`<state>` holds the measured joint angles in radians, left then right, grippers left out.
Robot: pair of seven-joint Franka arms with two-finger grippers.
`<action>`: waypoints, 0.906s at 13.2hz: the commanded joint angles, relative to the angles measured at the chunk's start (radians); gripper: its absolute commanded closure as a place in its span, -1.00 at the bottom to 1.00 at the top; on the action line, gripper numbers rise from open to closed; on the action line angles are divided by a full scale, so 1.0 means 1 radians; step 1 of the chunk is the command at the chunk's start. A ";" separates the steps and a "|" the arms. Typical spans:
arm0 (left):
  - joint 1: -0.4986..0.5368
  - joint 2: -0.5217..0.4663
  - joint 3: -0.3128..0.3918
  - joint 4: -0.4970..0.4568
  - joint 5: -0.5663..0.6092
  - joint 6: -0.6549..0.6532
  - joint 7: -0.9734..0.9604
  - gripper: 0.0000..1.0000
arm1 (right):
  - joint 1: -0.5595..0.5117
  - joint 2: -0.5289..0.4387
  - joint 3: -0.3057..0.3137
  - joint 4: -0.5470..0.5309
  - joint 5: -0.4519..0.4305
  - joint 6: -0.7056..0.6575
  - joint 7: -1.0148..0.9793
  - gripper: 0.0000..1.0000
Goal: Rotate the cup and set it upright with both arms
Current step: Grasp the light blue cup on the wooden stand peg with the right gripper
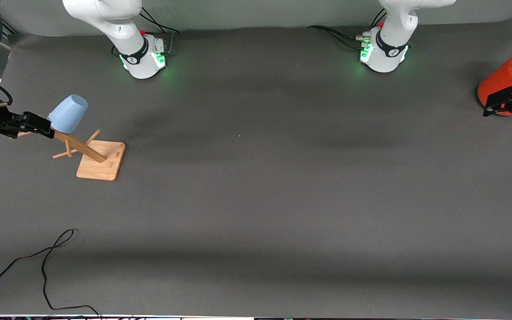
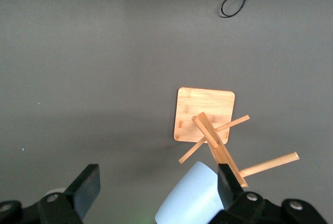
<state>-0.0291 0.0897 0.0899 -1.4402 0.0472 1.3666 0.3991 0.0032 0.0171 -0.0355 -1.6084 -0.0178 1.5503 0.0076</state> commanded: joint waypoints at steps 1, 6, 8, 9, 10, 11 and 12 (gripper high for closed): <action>-0.015 0.048 -0.005 0.061 0.025 -0.009 -0.028 -1.00 | -0.008 0.006 0.005 0.018 0.013 -0.012 -0.003 -1.00; -0.031 0.127 -0.077 0.146 0.020 0.037 -0.231 -1.00 | -0.009 0.010 0.003 0.024 0.015 -0.009 -0.004 -1.00; -0.038 0.119 -0.097 0.144 0.022 0.032 -0.291 -1.00 | -0.008 -0.002 0.003 0.007 0.012 -0.010 -0.004 -1.00; -0.040 0.117 -0.098 0.146 0.016 0.037 -0.307 -1.00 | -0.009 -0.025 0.002 -0.022 0.010 -0.009 -0.003 -1.00; -0.035 0.114 -0.098 0.146 -0.012 0.040 -0.310 -1.00 | -0.009 -0.060 0.000 -0.065 0.007 -0.001 -0.003 -1.00; -0.037 0.113 -0.094 0.146 -0.048 0.042 -0.313 -1.00 | -0.009 -0.103 -0.012 -0.120 0.006 0.016 -0.003 -1.00; -0.037 0.113 -0.093 0.146 -0.044 0.054 -0.313 -1.00 | -0.009 -0.156 -0.023 -0.186 0.006 0.043 -0.003 -1.00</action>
<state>-0.0639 0.2101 -0.0133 -1.3045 0.0261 1.4137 0.1020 0.0027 -0.0148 -0.0438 -1.6524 -0.0178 1.5503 0.0075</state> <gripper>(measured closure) 0.000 0.000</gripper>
